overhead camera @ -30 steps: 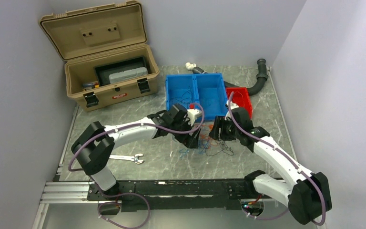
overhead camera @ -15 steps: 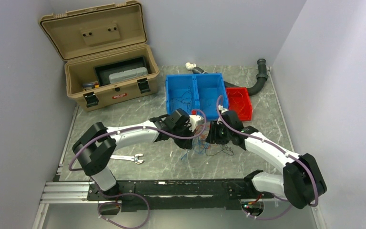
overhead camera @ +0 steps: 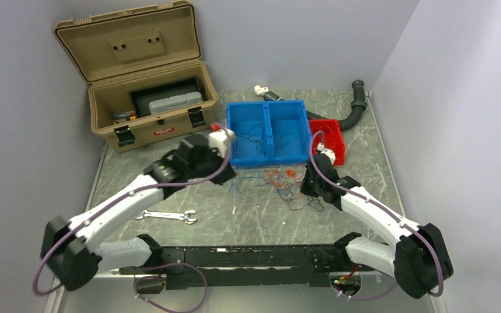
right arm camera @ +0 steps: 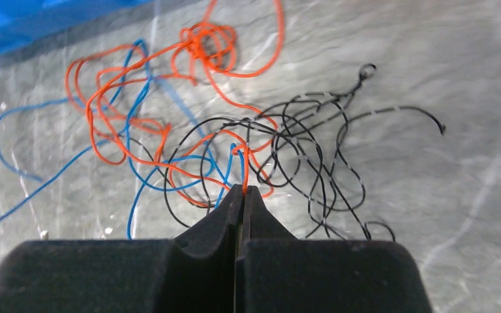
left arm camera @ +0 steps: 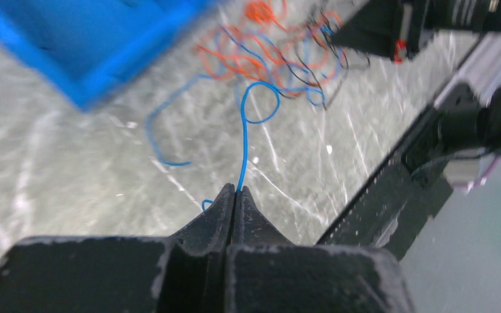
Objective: Untangle the cables
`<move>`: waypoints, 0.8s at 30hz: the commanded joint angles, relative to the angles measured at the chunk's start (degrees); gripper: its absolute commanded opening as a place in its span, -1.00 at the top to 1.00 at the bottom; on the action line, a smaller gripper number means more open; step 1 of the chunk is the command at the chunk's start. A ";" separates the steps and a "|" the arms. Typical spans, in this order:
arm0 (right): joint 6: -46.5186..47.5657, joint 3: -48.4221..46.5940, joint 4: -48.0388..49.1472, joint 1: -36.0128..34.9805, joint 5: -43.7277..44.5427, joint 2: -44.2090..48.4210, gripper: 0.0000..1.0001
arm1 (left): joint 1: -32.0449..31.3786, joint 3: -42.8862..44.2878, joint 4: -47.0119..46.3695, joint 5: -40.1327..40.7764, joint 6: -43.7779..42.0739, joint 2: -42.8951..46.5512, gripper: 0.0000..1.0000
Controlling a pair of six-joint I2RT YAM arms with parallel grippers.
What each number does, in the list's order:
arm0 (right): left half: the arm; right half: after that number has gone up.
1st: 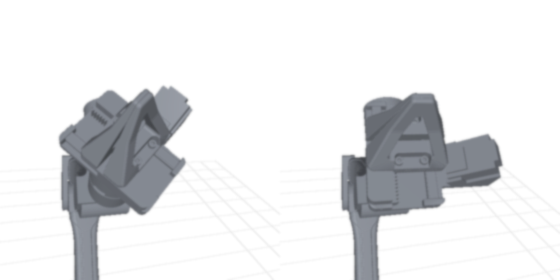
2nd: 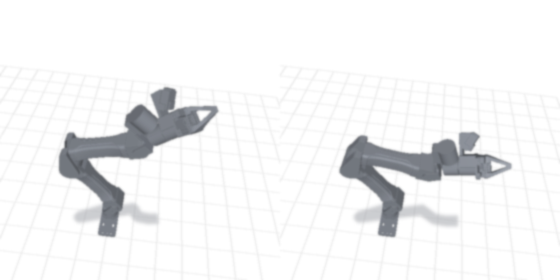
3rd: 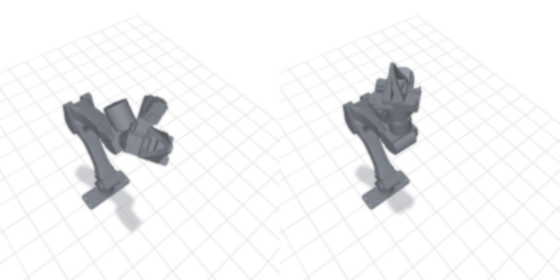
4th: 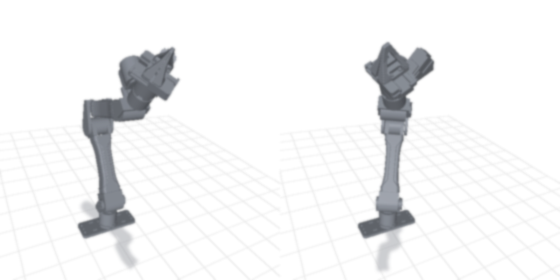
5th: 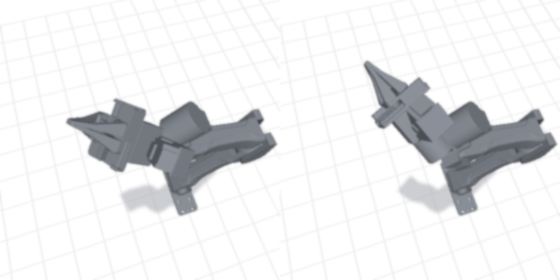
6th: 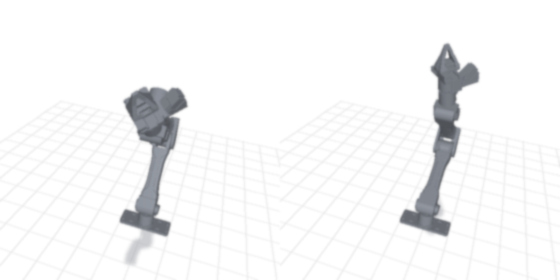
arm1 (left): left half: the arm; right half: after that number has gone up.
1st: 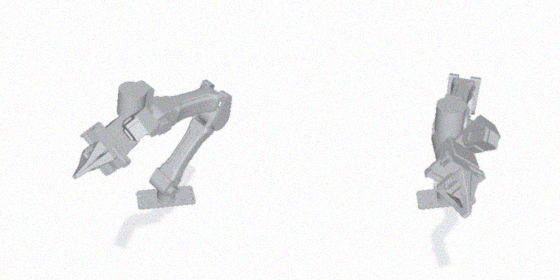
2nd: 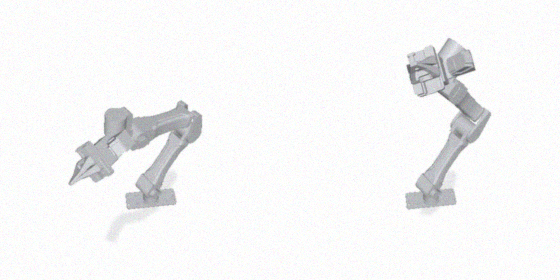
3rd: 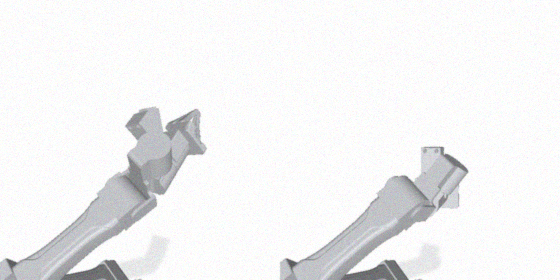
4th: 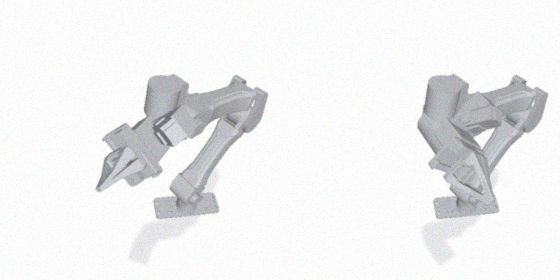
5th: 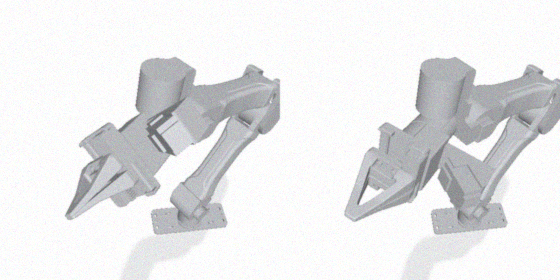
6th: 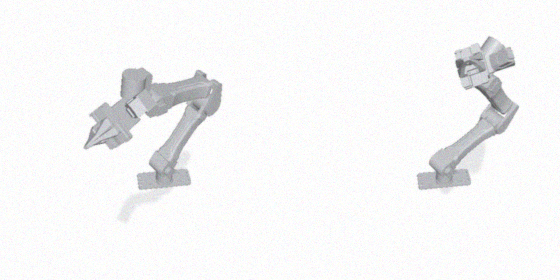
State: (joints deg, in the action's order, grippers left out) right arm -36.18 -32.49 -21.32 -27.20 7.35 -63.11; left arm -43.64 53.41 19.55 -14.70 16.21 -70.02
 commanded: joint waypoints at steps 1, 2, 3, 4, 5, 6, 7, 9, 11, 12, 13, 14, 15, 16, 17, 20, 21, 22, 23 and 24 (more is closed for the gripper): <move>-6.73 0.59 -5.38 1.01 12.43 5.07 1.00 | 8.13 -1.83 2.04 -0.68 2.57 10.44 1.00; -7.87 0.85 -6.44 1.25 13.72 6.67 1.00 | 10.67 -1.67 3.85 -0.08 2.74 12.40 1.00; -8.79 1.05 -7.02 1.57 14.80 7.93 1.00 | 12.39 -1.30 5.08 0.95 2.92 14.11 1.00; -9.71 1.24 -7.78 1.95 15.86 9.01 1.00 | 13.75 -1.04 6.40 1.96 2.95 15.57 1.00; -10.77 1.40 -8.65 2.32 16.94 10.06 1.00 | 15.38 -0.74 7.71 3.33 3.19 16.89 1.00; -11.48 1.53 -9.02 2.69 17.69 11.04 1.00 | 16.77 -0.46 8.70 4.63 3.55 18.14 1.00; -11.96 1.66 -9.44 3.04 18.31 11.99 1.00 | 18.12 -0.40 9.64 6.21 3.83 19.35 1.00; -13.02 1.73 -10.55 3.44 19.90 13.55 1.00 | 20.51 -0.30 10.91 8.08 4.85 21.29 1.00; -12.08 1.72 -10.24 3.47 19.80 14.85 1.00 | 22.11 -0.73 10.82 7.55 4.61 22.72 1.00; -11.23 1.72 -9.96 3.49 19.06 15.34 1.00 | 22.41 -0.88 10.73 6.89 4.36 23.08 1.00; -9.32 1.55 -9.29 3.45 17.90 15.61 1.00 | 22.54 -0.85 10.49 5.74 3.91 23.24 1.00; -8.05 1.37 -8.89 3.49 16.93 15.87 1.00 | 22.54 -0.85 10.22 4.57 3.58 23.25 1.00; -6.55 1.06 -8.64 3.48 15.97 15.95 1.00 | 22.54 -0.93 9.85 3.07 3.26 23.15 1.00; -4.43 0.88 -7.93 3.47 14.30 16.08 1.00 | 22.53 -0.98 9.30 1.22 2.73 23.03 1.00; -2.63 0.73 -6.94 3.38 12.52 16.41 1.00 | 22.48 -1.02 8.64 -1.10 1.96 22.77 1.00; 0.95 0.83 -4.65 3.38 8.02 18.11 0.65 | 22.46 -0.49 7.28 -5.77 0.92 22.11 1.00; 1.89 1.02 -4.01 3.40 6.49 18.76 0.31 | 22.46 -0.19 7.09 -7.60 0.40 21.85 1.00; 2.44 1.11 -3.43 3.39 5.33 19.38 -0.04 | 22.46 0.37 6.85 -9.17 0.00 21.46 1.00; 3.06 1.38 -2.75 3.37 4.46 20.06 -0.23 | 22.49 0.91 6.84 -11.05 -0.34 21.05 1.00; 3.58 1.56 -2.04 3.43 3.55 20.65 -0.33 | 22.46 1.70 6.95 -12.23 -0.64 20.53 1.00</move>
State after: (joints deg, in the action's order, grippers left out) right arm -37.69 -31.07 -28.27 -23.77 16.73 -45.25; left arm -21.34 52.10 29.21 -18.37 18.00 -48.34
